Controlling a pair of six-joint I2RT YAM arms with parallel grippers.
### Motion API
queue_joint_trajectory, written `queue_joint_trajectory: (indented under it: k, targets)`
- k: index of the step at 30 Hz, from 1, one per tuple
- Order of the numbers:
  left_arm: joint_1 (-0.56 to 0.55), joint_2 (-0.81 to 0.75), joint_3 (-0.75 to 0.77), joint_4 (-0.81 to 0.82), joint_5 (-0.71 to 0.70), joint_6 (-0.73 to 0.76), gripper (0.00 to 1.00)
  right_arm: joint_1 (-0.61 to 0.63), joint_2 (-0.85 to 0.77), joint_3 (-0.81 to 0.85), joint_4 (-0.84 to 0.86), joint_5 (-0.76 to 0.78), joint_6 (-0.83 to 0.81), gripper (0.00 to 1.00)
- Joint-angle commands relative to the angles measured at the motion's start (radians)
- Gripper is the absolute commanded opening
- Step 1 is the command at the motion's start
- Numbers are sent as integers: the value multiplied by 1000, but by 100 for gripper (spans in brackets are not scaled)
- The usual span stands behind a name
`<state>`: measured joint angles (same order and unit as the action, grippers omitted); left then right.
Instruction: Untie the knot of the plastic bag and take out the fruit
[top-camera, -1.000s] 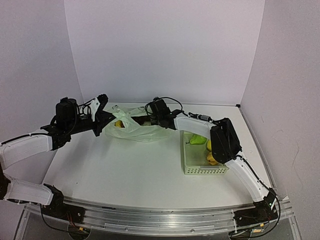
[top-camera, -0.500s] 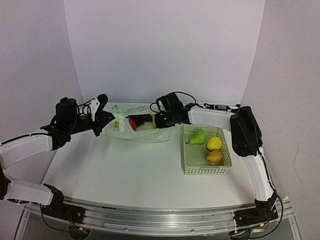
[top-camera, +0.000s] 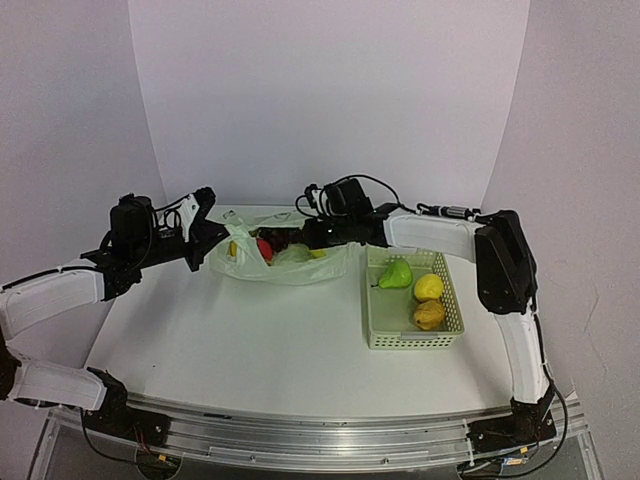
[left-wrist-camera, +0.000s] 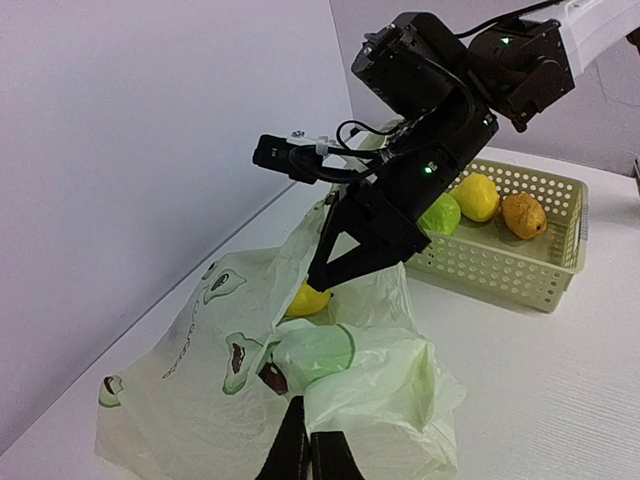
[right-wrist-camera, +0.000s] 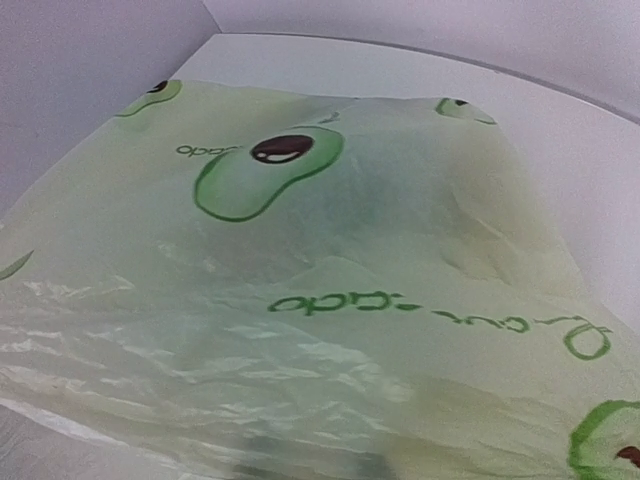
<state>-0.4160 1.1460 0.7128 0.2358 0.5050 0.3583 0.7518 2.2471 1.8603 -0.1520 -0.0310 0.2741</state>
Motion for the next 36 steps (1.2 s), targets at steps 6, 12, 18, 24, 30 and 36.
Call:
queue_joint_trajectory:
  k: [6,12,18,24,30,36]
  targets:
    - [13,-118,59,-179,41,69,0,115,124,113,130,-96,-71,20]
    - [62,-133,152,-382,145,127,0,162,223,194,208,-6,-89,28]
    - [120,-111,217,-472,259,126,0,163,310,305,235,181,-149,37]
    - [169,-81,302,-583,358,160,0,158,350,342,208,392,-263,48]
    - [171,-82,224,-505,369,161,0,107,352,328,67,549,-272,57]
    - [171,-43,171,-485,347,224,0,54,308,271,29,529,-171,64]
